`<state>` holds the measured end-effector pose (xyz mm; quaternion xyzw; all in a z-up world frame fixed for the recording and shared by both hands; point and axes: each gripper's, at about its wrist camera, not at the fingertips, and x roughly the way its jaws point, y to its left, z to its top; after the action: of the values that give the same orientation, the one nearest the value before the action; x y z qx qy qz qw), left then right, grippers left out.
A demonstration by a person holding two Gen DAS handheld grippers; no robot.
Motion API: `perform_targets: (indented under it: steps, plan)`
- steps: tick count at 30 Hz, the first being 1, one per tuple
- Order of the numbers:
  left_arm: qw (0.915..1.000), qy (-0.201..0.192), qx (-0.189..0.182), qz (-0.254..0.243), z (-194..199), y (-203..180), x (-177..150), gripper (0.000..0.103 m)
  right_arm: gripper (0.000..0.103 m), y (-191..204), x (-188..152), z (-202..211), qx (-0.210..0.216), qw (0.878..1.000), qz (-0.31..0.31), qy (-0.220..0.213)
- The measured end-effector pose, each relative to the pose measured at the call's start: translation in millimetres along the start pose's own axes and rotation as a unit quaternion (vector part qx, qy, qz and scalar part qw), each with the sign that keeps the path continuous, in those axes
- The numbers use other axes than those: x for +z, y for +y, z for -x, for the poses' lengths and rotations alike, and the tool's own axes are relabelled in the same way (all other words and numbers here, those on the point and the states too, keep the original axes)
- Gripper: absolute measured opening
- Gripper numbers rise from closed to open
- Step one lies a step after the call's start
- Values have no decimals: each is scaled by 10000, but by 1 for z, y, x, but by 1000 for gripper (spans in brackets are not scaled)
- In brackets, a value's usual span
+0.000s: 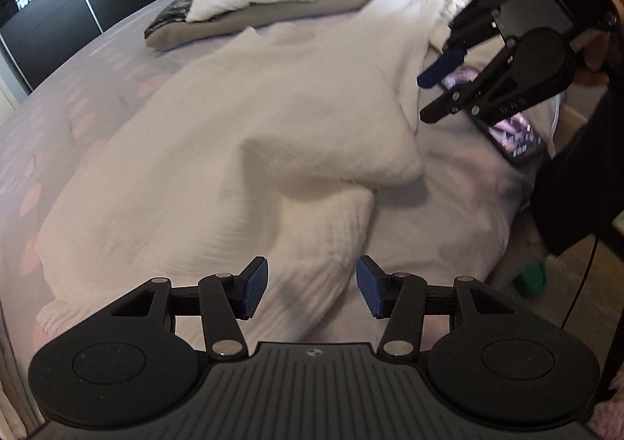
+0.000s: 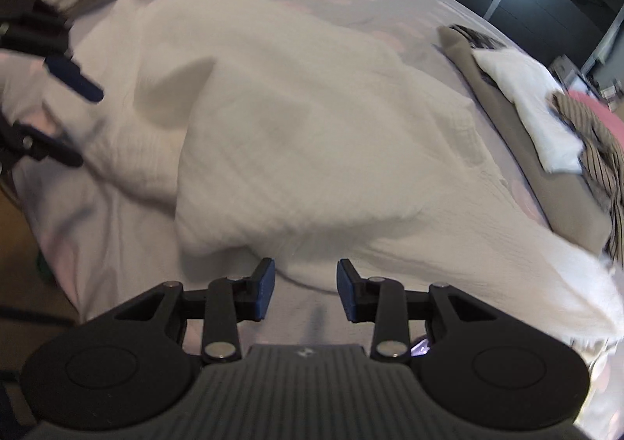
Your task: Fold clothes
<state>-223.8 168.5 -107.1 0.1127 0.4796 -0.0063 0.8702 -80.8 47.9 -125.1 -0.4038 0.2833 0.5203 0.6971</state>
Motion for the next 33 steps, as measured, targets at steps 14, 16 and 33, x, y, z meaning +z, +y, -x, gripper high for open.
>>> perform_targets:
  steps: [14,16,33]
  plan:
    - [9993,214,49,-306,-41,-12,-18,35,37,40,-4,-43,-421,9798,1956,45]
    - [9997,121,105,-196,-43,-8,-14,21,24,43,-2,-45,-511,9769,2076,22]
    - [9709,-1080,1185,1780,78,102,-10,0,7,-52,32,54,-1960,9736,-545,-1035]
